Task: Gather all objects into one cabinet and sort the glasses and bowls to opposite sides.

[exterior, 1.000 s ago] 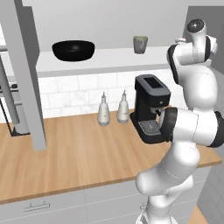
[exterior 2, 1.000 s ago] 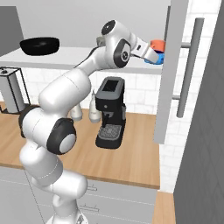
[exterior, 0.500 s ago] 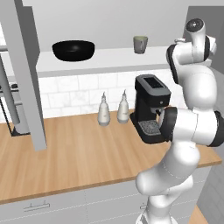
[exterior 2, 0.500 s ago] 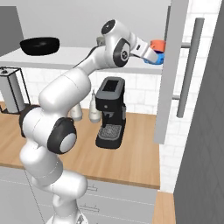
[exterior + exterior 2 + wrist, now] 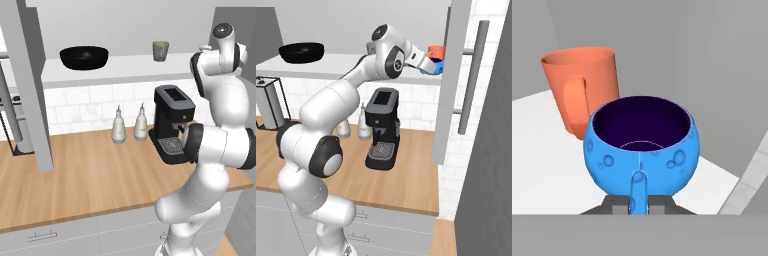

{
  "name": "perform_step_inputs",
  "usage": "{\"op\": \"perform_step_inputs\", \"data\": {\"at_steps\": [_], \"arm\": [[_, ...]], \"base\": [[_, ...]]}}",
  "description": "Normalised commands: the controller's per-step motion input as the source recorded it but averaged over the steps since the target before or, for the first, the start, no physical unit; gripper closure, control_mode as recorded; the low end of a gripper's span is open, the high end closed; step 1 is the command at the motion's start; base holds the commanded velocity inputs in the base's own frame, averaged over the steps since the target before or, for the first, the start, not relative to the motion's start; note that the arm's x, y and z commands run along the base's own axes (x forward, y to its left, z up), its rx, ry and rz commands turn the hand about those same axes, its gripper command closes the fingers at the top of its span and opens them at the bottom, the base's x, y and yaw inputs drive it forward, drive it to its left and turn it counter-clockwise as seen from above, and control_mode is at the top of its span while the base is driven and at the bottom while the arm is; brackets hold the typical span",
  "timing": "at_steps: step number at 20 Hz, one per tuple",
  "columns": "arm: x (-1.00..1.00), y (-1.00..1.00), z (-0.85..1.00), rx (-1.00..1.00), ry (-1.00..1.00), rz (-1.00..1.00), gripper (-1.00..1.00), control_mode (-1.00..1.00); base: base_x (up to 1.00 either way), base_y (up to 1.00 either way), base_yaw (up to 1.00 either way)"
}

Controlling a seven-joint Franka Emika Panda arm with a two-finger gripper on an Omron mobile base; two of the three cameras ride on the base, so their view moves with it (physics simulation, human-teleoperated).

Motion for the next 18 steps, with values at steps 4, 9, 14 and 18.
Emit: {"op": "perform_step_inputs", "data": {"at_steps": [4, 9, 14, 18], "arm": [[-0.01, 0.00, -0.04, 0.00, 0.00, 0.00, 1.00, -1.00], [-0.01, 0.06, -0.04, 0.00, 0.00, 0.00, 1.00, -1.00], [0.00, 0.01, -0.01, 0.00, 0.00, 0.00, -1.00, -1.00], [0.00, 0.00, 0.00, 0.00, 0.00, 0.00, -1.00, -1.00]], "base": [[0.00, 0.00, 0.00], [0.00, 0.00, 0.00], [0.00, 0.00, 0.00], [0.00, 0.00, 0.00]]}}
